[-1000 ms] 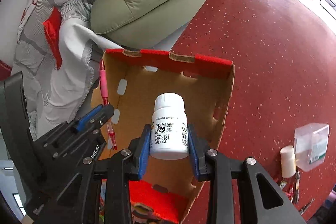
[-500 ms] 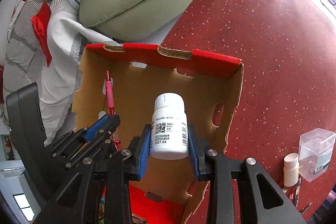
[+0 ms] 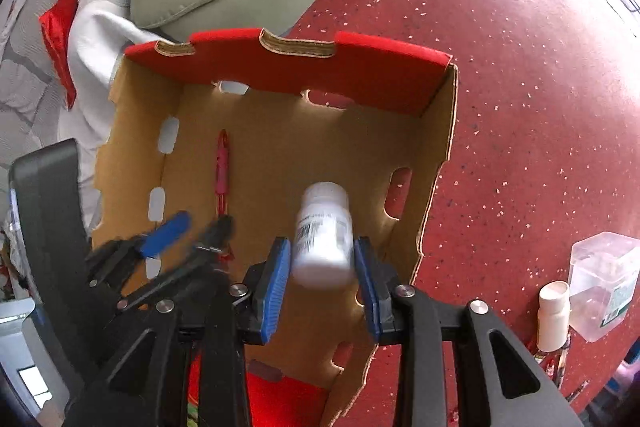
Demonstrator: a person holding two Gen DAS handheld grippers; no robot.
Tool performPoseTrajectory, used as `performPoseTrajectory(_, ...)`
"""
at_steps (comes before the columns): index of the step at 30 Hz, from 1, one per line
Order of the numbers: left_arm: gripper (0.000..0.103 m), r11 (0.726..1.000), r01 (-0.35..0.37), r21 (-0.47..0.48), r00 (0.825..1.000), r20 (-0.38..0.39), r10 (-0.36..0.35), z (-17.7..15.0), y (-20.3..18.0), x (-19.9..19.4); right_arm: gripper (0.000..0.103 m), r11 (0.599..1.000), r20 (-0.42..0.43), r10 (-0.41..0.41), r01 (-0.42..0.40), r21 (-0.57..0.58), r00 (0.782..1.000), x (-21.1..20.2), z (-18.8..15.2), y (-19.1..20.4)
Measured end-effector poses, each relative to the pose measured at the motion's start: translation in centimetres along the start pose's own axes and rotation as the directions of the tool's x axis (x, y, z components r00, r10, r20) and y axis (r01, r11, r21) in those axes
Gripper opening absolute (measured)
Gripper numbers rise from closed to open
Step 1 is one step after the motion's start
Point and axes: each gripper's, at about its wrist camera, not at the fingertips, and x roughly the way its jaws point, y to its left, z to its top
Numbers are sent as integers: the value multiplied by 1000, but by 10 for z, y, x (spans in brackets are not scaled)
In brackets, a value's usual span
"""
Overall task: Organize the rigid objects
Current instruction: 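Open both grippers to drop the pen and bottle into the box, then return both grippers to the table toward the remaining items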
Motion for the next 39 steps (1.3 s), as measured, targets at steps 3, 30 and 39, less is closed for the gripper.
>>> performPoseTrajectory(3, 96, 999, 17, -41, 1000, -1, -17, -2, 10, -2, 69, 998, 26, -59, 60, -36, 998, -13, -3, 6)
performPoseTrajectory(30, 103, 899, 302, 316, 953, -123, -277, -111, -168, -82, 102, 834, -13, -82, 76, 547, 997, -74, -253, -213)
performPoseTrajectory(39, 103, 906, 220, 361, 972, -158, -173, -117, -238, -45, 102, 767, -20, -60, 59, 639, 998, -75, -293, -258)
